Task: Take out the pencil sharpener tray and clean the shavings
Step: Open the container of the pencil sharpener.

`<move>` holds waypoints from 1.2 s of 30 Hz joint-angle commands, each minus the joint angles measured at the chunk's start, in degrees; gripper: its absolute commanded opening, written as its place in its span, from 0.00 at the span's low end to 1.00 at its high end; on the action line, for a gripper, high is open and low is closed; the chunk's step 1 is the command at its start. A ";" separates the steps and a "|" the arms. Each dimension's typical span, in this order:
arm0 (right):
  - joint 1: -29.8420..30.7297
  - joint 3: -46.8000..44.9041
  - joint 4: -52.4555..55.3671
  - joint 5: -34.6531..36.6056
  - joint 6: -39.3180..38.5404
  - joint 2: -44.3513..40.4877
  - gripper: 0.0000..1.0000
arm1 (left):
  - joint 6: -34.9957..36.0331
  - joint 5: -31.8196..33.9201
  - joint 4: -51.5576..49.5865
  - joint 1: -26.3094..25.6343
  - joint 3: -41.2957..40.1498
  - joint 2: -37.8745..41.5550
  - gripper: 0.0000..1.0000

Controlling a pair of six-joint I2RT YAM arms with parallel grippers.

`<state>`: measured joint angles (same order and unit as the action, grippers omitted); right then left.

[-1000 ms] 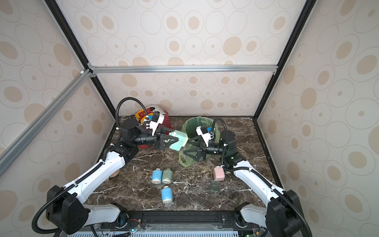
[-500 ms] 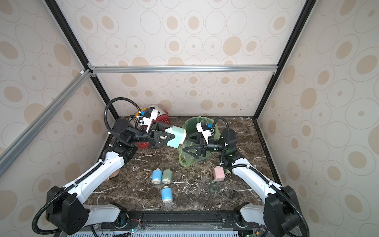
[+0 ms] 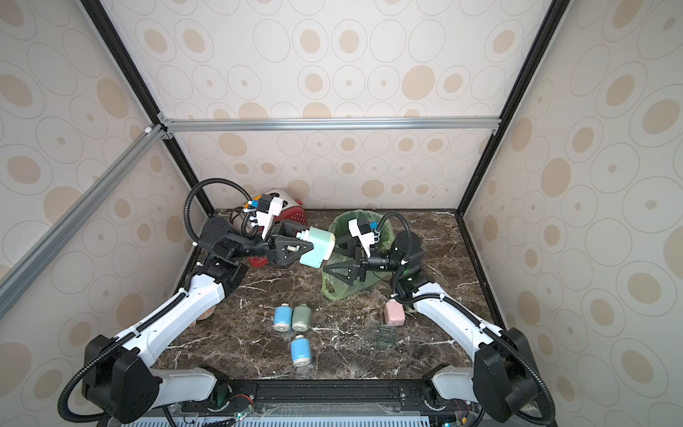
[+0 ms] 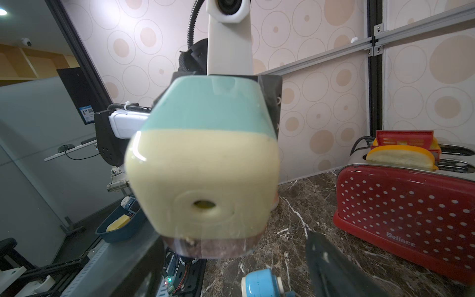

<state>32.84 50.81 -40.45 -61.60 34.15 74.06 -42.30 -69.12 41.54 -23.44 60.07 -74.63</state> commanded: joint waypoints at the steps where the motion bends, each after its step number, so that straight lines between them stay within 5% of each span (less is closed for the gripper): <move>1: 0.42 1.87 -3.12 -0.34 0.20 0.69 0.86 | -2.66 -0.48 5.96 -0.30 0.61 0.39 0.00; 21: 0.92 4.82 -5.87 -0.75 2.31 3.26 0.81 | -2.61 -2.09 5.57 -1.00 0.92 0.26 0.00; 30: 1.08 4.55 -7.07 -2.17 4.26 3.90 0.49 | -0.86 -2.32 3.19 -1.00 1.88 0.75 0.00; 36: 0.44 4.46 -1.04 -2.73 1.02 2.72 0.37 | 2.52 -1.11 -1.27 -1.02 1.89 1.54 0.00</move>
<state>33.65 54.17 -44.12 -65.56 37.01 77.34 -41.93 -69.01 40.69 -23.73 60.03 -74.78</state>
